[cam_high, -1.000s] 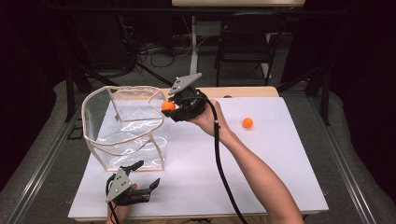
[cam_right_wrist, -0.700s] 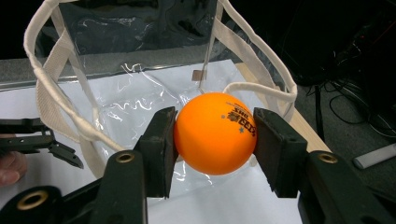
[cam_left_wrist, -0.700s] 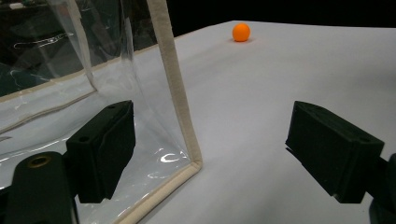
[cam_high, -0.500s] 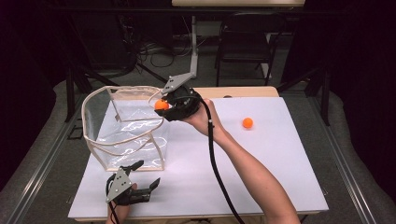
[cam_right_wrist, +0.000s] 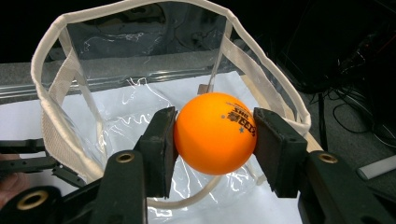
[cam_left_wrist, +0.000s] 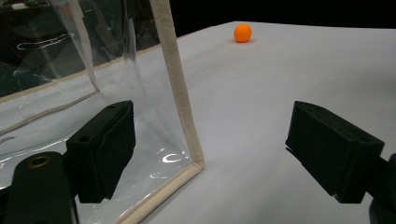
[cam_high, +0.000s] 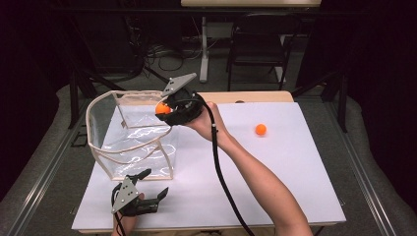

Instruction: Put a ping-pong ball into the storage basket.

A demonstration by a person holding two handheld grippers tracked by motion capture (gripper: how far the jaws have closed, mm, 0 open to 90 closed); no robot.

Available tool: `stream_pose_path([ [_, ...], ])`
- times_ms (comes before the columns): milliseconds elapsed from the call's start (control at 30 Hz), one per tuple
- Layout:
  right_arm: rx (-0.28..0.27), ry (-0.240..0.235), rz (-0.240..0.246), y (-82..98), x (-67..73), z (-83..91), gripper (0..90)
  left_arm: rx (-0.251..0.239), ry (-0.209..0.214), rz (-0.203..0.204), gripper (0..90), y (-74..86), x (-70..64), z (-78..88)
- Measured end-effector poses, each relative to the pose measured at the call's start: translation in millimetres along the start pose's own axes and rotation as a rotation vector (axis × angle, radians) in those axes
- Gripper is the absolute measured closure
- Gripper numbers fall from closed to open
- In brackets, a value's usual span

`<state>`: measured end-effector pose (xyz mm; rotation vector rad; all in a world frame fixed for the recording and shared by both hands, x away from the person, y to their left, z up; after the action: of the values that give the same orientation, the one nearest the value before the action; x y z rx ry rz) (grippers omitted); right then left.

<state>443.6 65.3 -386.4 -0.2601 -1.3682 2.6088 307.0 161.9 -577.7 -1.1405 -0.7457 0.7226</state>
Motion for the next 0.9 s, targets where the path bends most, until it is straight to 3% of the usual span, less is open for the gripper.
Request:
stream_pose_path([
  [900, 0.036, -0.021, 0.015, -12.4, 5.6, -22.0, 51.3, 0.001, 0.000, 0.004, 15.8, 0.4, 1.0, 0.1],
])
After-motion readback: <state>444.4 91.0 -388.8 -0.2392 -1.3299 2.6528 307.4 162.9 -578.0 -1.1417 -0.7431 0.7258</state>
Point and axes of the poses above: each handheld gripper's, and its own axes: z roughly backward along the jaws, y roughly out of its underside, x roughly to its left, the point moved 8 cm from there along -z, roughly forward along the jaws, and after that the axes turned 11 degrees about -y, right-handed, at the moved point
